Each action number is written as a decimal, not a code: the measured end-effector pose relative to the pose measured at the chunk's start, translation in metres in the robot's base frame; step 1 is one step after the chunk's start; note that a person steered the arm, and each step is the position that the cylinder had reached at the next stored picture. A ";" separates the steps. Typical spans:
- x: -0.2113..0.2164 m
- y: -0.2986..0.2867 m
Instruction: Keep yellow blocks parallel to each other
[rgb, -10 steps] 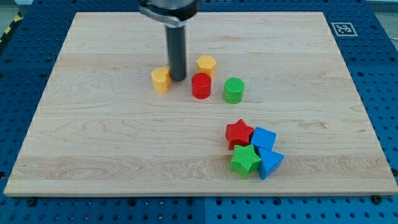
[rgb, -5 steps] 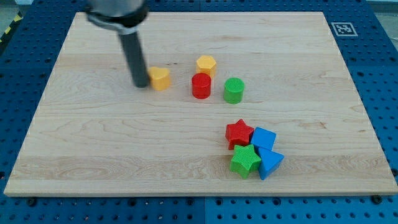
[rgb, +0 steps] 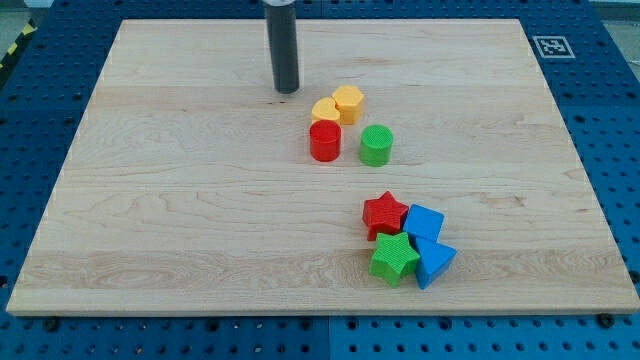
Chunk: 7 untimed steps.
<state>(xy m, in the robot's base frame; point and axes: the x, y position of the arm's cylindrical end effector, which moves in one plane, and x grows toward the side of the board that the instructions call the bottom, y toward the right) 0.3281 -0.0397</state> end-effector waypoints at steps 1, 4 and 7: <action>0.002 0.049; 0.031 0.117; 0.025 0.049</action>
<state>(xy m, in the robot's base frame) 0.3534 0.0090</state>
